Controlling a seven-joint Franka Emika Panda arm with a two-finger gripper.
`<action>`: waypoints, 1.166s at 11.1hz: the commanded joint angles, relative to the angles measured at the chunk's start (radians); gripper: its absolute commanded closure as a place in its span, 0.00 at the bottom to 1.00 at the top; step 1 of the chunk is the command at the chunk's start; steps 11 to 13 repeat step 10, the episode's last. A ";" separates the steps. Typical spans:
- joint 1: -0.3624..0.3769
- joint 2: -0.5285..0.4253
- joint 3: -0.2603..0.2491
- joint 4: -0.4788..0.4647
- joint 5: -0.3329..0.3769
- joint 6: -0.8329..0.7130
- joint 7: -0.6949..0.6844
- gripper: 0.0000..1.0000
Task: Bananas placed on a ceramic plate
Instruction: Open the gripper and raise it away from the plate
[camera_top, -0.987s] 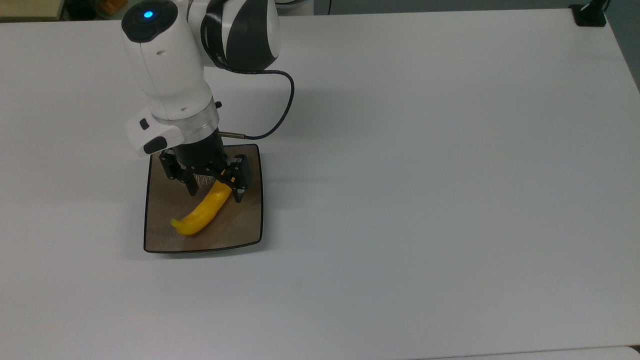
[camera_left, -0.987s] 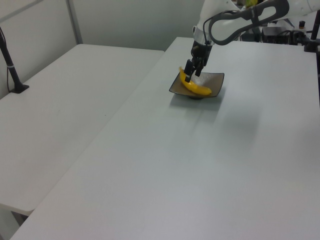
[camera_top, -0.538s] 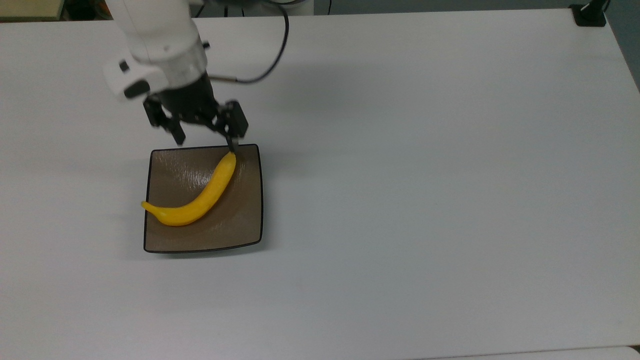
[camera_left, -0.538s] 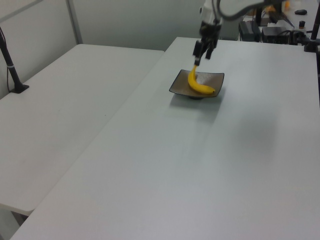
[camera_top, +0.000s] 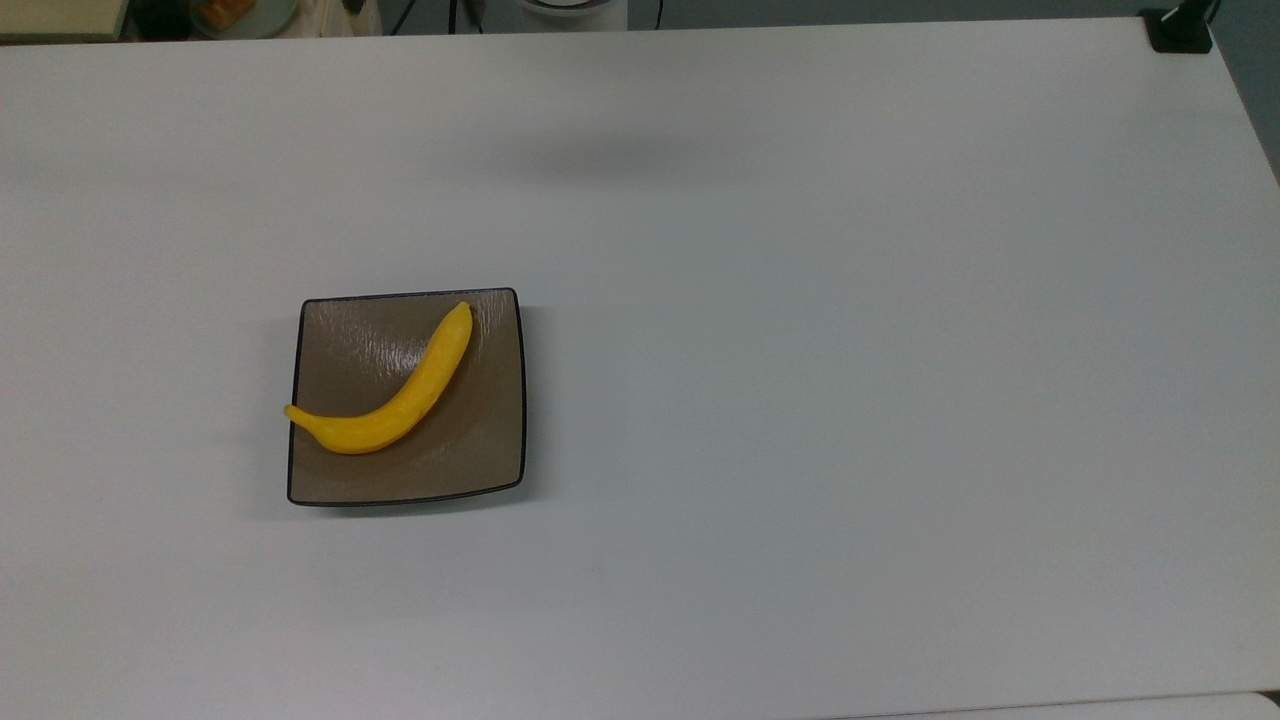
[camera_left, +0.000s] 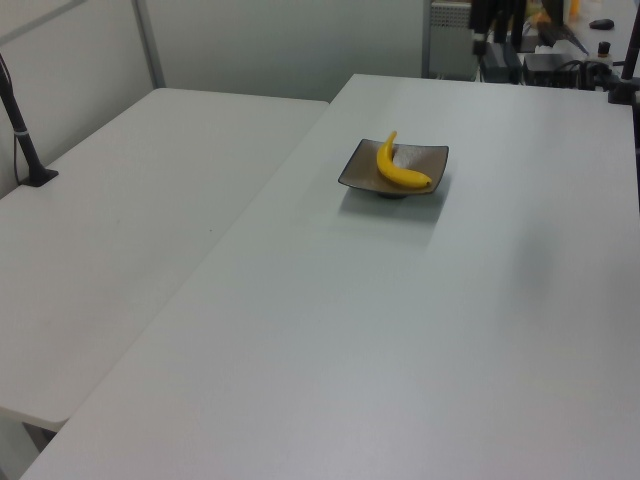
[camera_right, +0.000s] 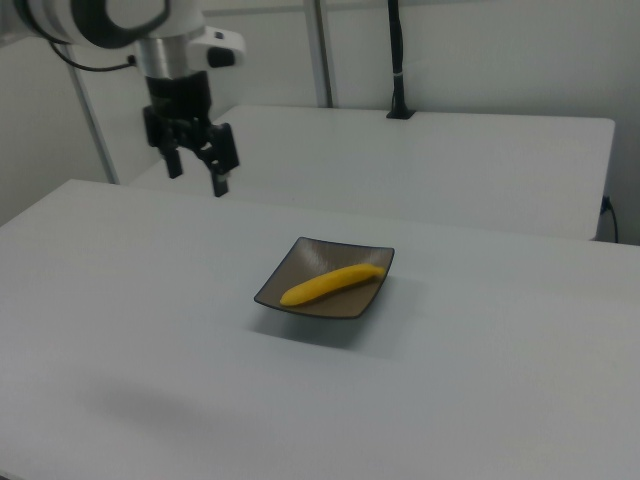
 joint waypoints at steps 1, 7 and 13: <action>0.082 -0.056 -0.032 -0.058 0.010 -0.079 0.042 0.00; 0.145 -0.056 -0.101 -0.119 0.012 0.108 -0.068 0.00; 0.145 -0.056 -0.101 -0.117 0.015 0.109 -0.082 0.00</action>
